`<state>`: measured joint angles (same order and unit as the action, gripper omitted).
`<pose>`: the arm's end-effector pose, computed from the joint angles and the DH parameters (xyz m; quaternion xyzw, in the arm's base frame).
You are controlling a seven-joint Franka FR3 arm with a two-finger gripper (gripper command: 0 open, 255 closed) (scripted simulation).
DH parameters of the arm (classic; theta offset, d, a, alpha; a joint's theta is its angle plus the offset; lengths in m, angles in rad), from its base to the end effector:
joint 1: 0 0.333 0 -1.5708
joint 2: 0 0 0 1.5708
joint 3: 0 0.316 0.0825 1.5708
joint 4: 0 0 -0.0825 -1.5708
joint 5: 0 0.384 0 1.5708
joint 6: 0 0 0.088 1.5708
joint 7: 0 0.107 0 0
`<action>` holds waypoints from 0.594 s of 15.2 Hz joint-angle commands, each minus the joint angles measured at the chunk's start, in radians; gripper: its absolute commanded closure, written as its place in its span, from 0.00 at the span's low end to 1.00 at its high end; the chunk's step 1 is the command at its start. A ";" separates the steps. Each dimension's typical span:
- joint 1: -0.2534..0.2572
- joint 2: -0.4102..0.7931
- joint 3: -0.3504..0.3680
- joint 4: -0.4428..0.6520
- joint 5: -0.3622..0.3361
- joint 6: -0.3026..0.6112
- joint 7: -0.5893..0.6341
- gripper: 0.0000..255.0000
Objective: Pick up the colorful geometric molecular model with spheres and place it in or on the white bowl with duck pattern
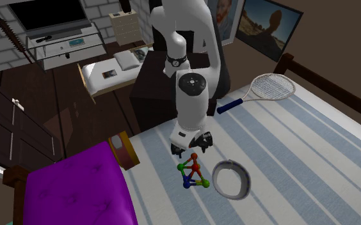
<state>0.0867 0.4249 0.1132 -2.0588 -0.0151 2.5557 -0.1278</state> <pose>0.5895 0.1182 0.2347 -0.9857 -0.1632 -0.0367 0.0200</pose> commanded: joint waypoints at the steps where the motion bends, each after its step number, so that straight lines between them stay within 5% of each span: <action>1: 0.009 0.080 -0.004 0.062 -0.016 0.022 -0.005 0.00; 9: 0.028 0.223 -0.015 0.153 -0.037 0.080 -0.004 0.00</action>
<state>0.1138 0.6356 0.0997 -1.9118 -0.0506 2.6287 -0.1316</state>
